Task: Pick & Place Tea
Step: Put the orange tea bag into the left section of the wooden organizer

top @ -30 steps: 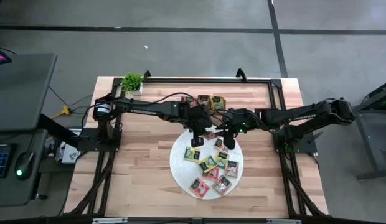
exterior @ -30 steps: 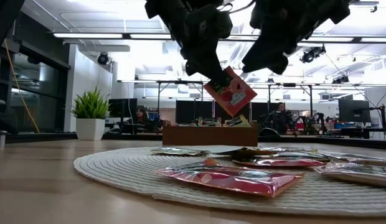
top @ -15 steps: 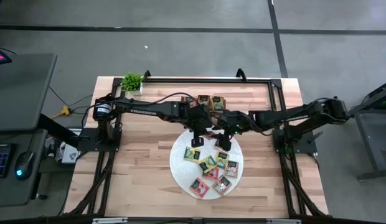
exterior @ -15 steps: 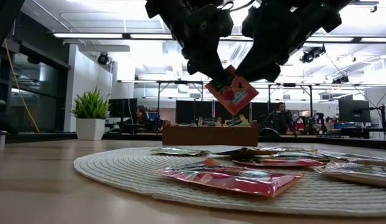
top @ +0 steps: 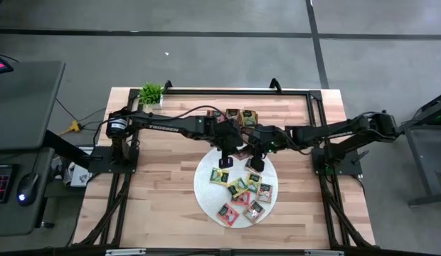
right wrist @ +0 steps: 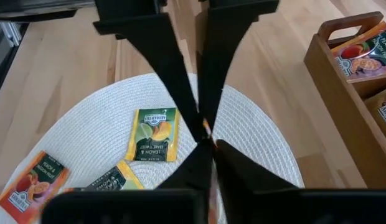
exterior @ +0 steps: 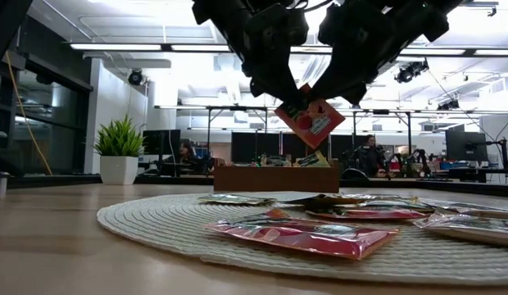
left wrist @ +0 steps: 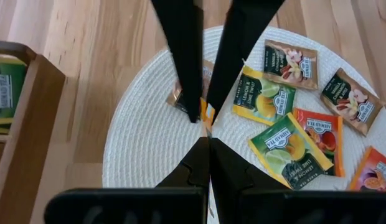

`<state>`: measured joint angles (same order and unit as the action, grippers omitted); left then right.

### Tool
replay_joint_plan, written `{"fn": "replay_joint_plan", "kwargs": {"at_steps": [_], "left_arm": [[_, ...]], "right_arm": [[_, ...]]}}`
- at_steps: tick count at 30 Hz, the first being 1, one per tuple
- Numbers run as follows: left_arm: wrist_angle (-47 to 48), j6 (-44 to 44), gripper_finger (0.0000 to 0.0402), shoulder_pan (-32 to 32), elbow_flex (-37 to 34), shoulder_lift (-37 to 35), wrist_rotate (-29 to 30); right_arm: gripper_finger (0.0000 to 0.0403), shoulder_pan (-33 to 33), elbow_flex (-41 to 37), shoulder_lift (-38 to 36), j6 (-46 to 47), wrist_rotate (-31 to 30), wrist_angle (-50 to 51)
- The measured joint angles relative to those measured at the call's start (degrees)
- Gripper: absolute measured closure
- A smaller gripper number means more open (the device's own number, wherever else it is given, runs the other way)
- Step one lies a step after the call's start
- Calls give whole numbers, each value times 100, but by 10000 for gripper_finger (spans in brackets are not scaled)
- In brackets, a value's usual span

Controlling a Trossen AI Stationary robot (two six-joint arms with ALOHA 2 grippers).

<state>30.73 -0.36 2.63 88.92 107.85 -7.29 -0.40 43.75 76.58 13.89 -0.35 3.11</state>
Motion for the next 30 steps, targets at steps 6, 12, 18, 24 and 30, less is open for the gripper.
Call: {"fn": "replay_joint_plan", "kwargs": {"at_steps": [6,12,18,24,30], "left_arm": [[-48,-156,401,0,0,1,-13],[6,-161,401,4,0,1,-240],[42,-266,398,0,0,1,8],[48,-593,332,0,0,1,-7],[76,-657,228,4,0,1,37]], "right_arm": [[401,0,0,-4,-147,41,-31],[402,4,0,-4,-148,98,-47],[402,2,0,-4,-113,64,-28],[402,0,0,-4,-98,47,24],[403,0,0,-23,-91,-76,34]]}}
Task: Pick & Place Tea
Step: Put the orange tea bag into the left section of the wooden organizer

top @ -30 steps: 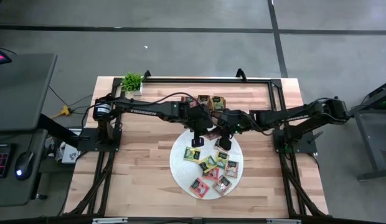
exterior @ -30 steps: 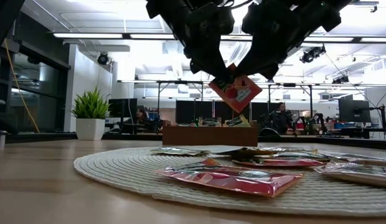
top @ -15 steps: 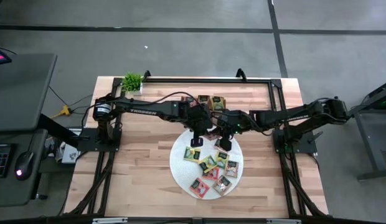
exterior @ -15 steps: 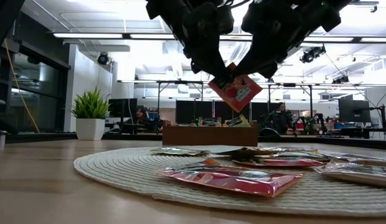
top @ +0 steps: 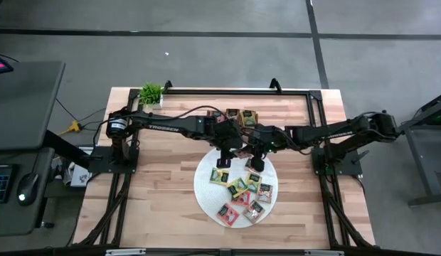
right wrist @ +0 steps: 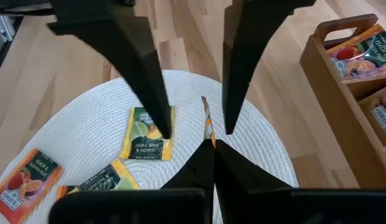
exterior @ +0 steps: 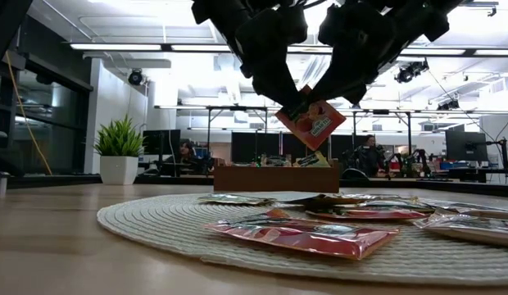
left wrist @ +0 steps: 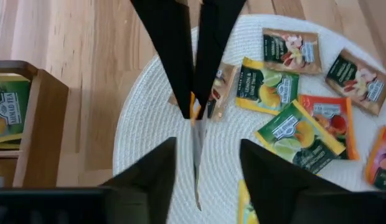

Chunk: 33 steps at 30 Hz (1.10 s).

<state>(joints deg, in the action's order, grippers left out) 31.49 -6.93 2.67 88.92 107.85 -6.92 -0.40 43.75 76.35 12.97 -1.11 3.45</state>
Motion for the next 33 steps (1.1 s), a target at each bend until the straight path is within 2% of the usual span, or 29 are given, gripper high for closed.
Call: {"fn": "replay_joint_plan", "kwargs": {"at_steps": [5,11,17,21,23,27,33], "left_arm": [[106,-324,192,55,0,0,287],[190,-364,196,183,-215,-318,759],[-102,-462,202,340,-833,-897,786],[-1375,-182,202,495,-1694,-1277,393],[-2445,78,202,590,-2143,-1428,135],[-4027,613,202,786,-2957,-1653,-632],[-5910,1400,202,912,-3616,-1652,-1341]], "right_arm": [[403,-50,0,-271,-24,-145,136],[403,-210,0,-807,-132,-203,990],[403,-227,0,-1387,-164,-518,1310],[403,-227,2,-1560,-194,-653,1031],[403,-227,0,-1577,-278,-714,908],[403,-270,-4,-1593,-375,-682,365],[403,-464,9,-1652,-555,-461,-583]]}}
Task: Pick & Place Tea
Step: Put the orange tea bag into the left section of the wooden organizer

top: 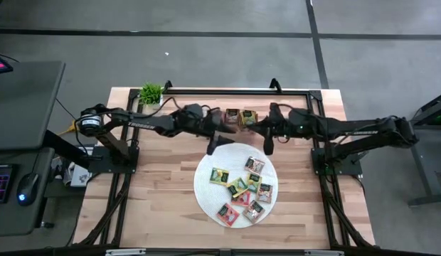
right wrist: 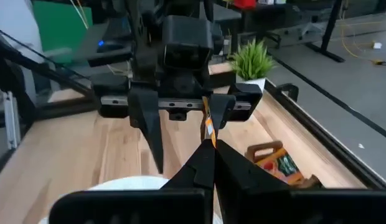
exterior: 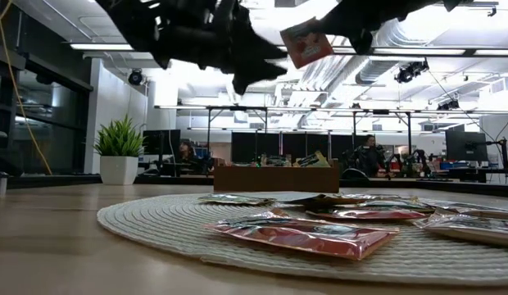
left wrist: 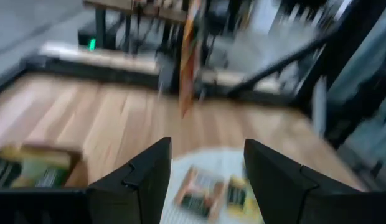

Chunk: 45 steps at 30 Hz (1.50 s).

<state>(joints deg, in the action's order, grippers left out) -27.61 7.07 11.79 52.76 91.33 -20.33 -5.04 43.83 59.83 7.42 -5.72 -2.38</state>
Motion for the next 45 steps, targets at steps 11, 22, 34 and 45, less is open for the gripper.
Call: {"fn": "replay_joint_plan", "kwargs": {"at_steps": [11,22,34,45], "left_arm": [[-1262,567,202,344,-123,-4,-159],[-1900,852,202,359,-121,0,-119],[-2293,1029,282,359,-117,0,-143],[-2282,1082,379,359,-117,0,-164]], "right_arm": [[403,-251,-7,-4,0,402,-439],[403,-294,-7,34,26,457,-614],[403,-332,-8,173,107,525,-783],[403,-334,-8,234,109,509,-823]]}}
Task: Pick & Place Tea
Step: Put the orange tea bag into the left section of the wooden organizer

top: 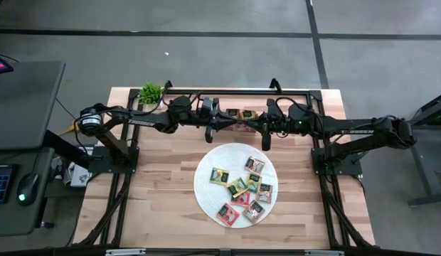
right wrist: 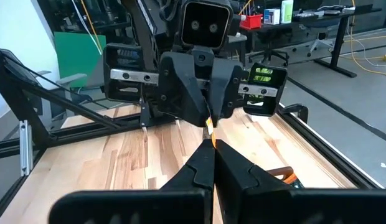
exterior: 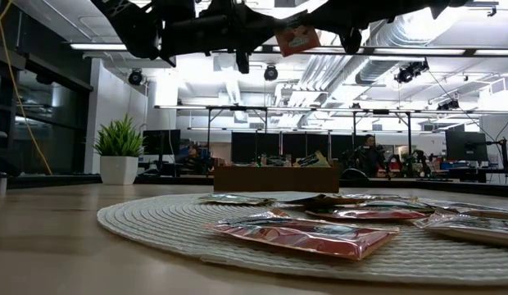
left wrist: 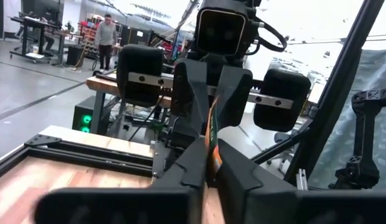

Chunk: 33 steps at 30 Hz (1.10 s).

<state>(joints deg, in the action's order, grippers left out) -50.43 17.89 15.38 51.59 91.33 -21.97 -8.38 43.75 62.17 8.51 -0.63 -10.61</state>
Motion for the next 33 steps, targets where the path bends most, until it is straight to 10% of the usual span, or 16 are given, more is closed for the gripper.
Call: {"fn": "replay_joint_plan", "kwargs": {"at_steps": [14,33], "left_arm": [[1,-110,401,0,2,0,-3],[2031,-1026,401,857,2,0,-260]], "right_arm": [[393,2,2,0,151,-330,-8],[213,30,0,-730,825,-613,1503]]}}
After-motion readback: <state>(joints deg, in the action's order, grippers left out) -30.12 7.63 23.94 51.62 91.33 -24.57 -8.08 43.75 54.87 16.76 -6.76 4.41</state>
